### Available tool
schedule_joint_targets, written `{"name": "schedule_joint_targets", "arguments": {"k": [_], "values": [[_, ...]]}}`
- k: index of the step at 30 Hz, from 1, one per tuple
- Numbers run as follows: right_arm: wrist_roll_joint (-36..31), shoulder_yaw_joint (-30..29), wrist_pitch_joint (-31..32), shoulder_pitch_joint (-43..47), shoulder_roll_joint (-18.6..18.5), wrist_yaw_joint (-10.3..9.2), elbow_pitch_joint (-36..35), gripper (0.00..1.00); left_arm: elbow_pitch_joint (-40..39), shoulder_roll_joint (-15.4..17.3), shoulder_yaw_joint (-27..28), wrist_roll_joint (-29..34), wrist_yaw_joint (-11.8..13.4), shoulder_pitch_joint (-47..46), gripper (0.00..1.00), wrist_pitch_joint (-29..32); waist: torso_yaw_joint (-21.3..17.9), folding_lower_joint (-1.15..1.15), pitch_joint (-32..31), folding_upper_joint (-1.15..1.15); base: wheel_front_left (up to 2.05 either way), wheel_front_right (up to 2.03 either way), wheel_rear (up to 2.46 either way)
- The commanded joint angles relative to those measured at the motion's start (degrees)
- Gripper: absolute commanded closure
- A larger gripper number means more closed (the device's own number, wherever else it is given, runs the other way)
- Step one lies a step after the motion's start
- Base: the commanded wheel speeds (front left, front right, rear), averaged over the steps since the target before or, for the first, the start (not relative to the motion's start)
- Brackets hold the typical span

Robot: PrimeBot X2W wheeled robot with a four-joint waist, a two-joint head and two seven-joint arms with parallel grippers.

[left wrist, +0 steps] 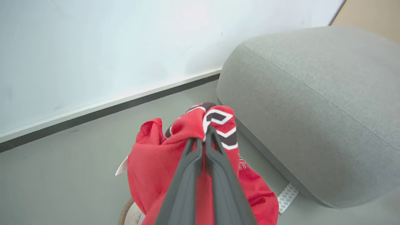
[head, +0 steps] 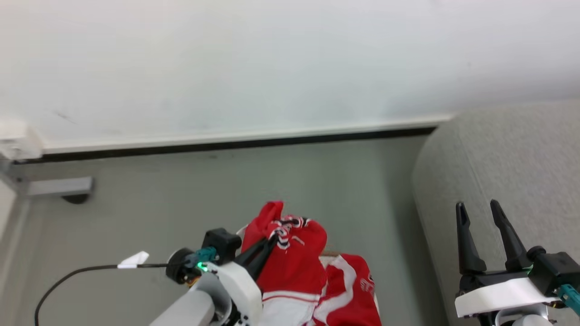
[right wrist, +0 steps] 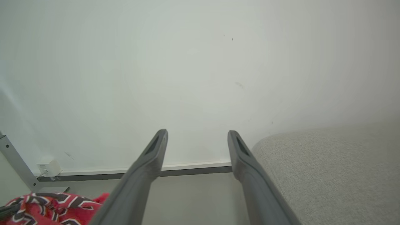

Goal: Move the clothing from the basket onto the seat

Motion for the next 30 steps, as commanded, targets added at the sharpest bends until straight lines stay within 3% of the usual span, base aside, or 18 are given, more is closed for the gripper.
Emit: {"name": "schedule_joint_targets", "arguments": {"k": [1,14,30], "values": [[0.26,0.28,-0.1,1.05,-0.27,-0.12,0.07,0.0,-2.57,0.54,1.57,1.03,0.04,1.04,1.0,-0.04,2.87,0.01,-2.98,0.0,0.0,0.0,0.0],[2.29,4.47,-0.1,3.1,-0.28,-0.12,-0.09,0.0,-19.3,1.69,9.91,0.91,-0.13,-0.17,1.0,-0.05,5.03,0.01,-6.76,0.0,0.0,0.0,0.0],[1.46,9.12,-0.1,2.59,-0.26,-0.12,-0.13,0.0,-26.23,2.92,9.72,-0.02,0.94,1.2,1.0,0.7,4.96,0.01,-6.94,0.0,0.0,0.0,0.0]]}}
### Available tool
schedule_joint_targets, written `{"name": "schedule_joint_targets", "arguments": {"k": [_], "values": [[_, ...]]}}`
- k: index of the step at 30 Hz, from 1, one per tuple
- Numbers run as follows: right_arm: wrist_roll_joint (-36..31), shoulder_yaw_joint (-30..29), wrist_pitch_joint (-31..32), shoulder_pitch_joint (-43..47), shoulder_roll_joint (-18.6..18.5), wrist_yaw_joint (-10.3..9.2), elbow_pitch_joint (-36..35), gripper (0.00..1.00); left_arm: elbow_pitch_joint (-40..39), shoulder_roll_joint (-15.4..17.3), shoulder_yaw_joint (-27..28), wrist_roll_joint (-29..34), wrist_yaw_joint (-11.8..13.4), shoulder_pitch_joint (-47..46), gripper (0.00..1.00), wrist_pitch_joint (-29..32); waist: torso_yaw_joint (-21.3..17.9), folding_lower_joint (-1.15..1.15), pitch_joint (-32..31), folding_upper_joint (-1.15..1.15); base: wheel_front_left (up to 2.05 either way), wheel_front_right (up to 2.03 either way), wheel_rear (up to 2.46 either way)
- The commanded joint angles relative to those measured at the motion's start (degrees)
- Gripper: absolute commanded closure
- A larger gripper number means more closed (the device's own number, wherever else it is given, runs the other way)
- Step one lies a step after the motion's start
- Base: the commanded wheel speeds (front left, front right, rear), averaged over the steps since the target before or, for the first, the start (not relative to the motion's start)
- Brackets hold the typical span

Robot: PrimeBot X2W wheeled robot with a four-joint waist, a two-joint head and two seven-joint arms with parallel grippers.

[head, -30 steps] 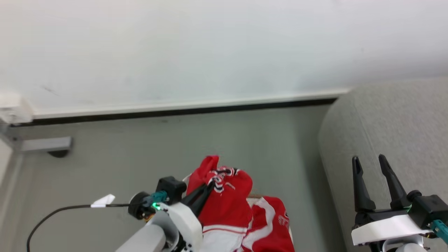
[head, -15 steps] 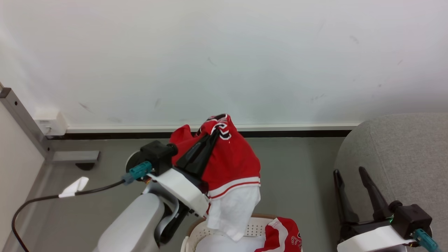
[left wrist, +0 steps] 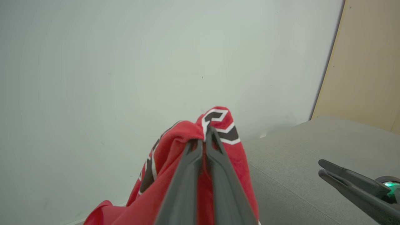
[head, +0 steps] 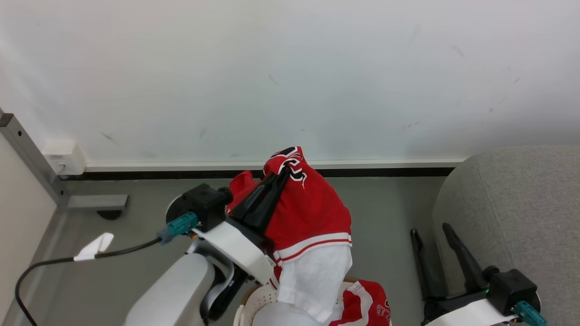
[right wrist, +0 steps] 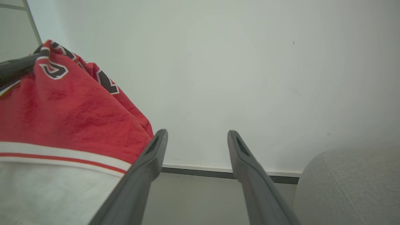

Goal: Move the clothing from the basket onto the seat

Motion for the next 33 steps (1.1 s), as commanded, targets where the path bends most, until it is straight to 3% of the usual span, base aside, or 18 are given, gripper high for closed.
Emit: {"name": "schedule_joint_targets", "arguments": {"k": [1,9,17,26,33], "values": [[-0.61,0.27,-0.1,-0.54,-0.23,-0.12,0.16,0.0,-0.33,0.35,0.07,-0.81,0.18,0.45,1.0,0.02,0.06,0.01,0.06,0.0,0.0,0.0,0.0],[-3.16,4.71,-0.1,-1.51,-0.22,-0.12,1.39,0.0,-0.12,0.39,-0.65,-0.91,0.11,0.56,1.0,0.13,0.45,0.01,0.24,0.0,0.0,0.0,0.0],[-4.23,17.1,-0.1,-7.36,-4.1,-0.12,7.32,0.0,0.73,-0.91,-2.61,-1.39,-0.31,-0.2,1.0,0.53,2.5,0.01,0.55,0.0,0.0,0.0,0.0],[-1.94,26.99,-0.1,-13.71,-3.73,-0.12,15.74,0.0,1.43,-3.72,-7.36,-1.84,-0.82,-1.69,1.0,1.6,6.83,0.01,0.18,0.0,0.0,0.0,0.0],[0.37,27.43,-0.11,-16.45,-2.98,-0.12,18.12,0.0,0.8,-5.36,-13.85,-3.54,-1.04,-2.01,1.0,2.86,10.51,0.01,-0.73,0.0,0.0,0.0,0.0]]}}
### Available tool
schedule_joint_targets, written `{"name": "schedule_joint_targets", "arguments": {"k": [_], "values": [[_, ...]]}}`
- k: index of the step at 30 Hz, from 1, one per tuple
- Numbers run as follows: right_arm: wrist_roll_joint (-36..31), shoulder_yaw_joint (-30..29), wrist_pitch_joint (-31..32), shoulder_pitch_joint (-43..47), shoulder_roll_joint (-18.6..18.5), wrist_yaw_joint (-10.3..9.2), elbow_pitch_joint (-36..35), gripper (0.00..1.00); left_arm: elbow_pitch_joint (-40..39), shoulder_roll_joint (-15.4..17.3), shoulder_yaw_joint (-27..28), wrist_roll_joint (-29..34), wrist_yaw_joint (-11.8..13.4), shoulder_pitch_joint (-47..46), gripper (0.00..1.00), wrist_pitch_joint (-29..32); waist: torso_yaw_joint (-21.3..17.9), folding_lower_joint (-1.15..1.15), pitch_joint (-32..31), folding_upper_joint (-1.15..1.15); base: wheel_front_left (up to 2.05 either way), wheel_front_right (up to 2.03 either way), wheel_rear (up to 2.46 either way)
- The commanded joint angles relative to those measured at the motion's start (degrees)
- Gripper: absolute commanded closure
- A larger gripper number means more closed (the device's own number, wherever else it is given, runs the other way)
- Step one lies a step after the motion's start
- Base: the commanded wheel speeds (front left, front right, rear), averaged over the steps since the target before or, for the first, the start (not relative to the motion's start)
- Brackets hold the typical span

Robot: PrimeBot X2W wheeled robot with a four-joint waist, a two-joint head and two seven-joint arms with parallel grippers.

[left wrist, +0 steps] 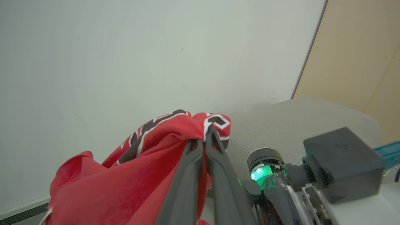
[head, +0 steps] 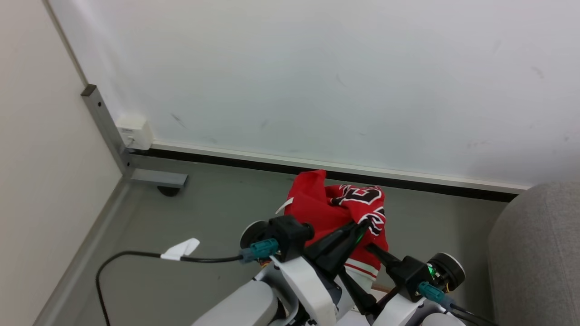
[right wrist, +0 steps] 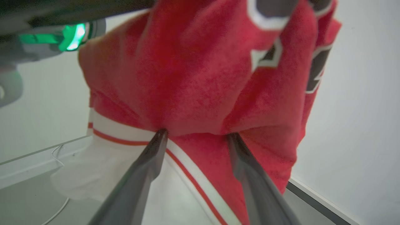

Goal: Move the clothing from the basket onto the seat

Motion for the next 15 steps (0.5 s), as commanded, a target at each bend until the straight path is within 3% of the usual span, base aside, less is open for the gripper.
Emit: {"name": "schedule_joint_targets", "arguments": {"k": [1,15], "values": [[0.64,-0.7,-0.11,-0.56,0.08,-0.12,0.26,0.0,-0.3,0.0,-1.01,-0.8,-0.09,-0.44,1.0,0.13,1.15,0.0,-0.46,0.0,0.0,0.0,0.0],[-0.01,-4.56,-0.11,0.38,1.6,-0.12,-1.56,0.0,0.12,1.34,-5.95,-4.95,-0.1,-1.88,1.0,-0.64,3.12,0.0,-0.83,0.0,0.0,0.0,0.0]]}}
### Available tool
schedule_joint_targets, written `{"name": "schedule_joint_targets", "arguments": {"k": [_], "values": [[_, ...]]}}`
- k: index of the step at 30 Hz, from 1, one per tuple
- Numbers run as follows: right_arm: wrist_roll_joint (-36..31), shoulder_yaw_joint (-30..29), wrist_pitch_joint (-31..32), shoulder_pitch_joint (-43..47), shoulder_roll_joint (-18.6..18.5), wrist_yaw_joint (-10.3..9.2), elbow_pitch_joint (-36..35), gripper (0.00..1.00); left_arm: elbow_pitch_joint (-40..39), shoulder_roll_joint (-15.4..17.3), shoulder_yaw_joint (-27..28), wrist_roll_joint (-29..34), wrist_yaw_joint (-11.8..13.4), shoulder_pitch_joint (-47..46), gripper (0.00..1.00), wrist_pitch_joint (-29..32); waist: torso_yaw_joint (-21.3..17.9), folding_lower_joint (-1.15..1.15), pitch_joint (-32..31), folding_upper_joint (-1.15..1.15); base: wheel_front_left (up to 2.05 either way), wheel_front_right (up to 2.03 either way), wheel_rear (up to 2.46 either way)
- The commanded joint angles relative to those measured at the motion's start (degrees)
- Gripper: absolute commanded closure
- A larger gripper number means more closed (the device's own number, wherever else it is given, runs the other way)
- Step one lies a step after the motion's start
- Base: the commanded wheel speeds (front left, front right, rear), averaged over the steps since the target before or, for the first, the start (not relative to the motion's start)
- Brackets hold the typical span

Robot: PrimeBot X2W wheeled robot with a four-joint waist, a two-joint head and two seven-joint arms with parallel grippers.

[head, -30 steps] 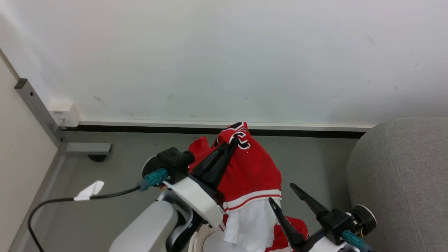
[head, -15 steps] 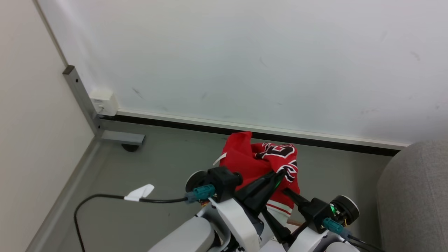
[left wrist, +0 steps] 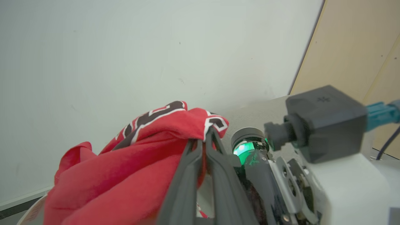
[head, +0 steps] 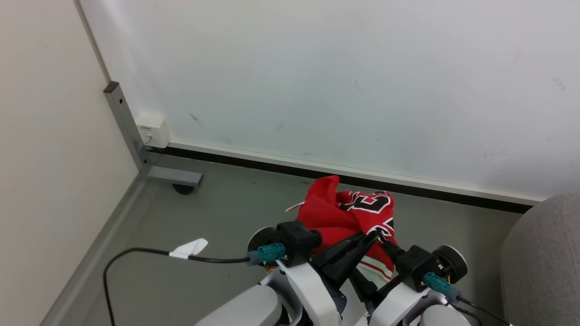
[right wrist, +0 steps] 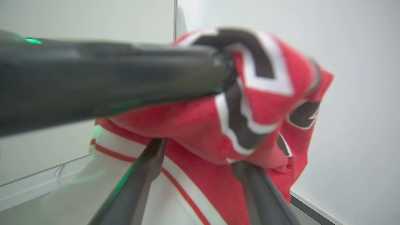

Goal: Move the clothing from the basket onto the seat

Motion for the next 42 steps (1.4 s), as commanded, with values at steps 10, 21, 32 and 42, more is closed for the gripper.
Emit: {"name": "schedule_joint_targets", "arguments": {"k": [10,21,32,42], "values": [[0.33,-1.11,-0.11,1.08,-0.29,-0.12,-2.98,1.0,1.11,0.59,0.18,-1.37,0.02,-0.78,1.0,-1.22,-0.86,0.0,0.32,0.0,0.0,0.0,0.0],[1.29,-0.18,-0.11,2.29,-0.98,-0.12,-4.51,1.0,2.72,1.22,0.99,-1.8,0.38,-0.66,1.0,-1.95,-1.79,0.0,0.5,0.0,0.0,0.0,0.0],[2.15,0.71,-0.11,3.31,-1.73,-0.12,-5.23,1.0,4.04,1.63,1.59,-1.7,0.78,-0.62,1.0,-2.56,-3.01,0.0,0.42,0.0,0.0,0.0,0.0],[2.05,-0.07,-0.11,3.81,-2.31,-0.12,-5.95,1.0,4.23,1.52,1.45,-1.47,1.02,-0.29,0.69,-2.74,-4.25,0.0,0.31,0.0,0.0,0.0,0.0]]}}
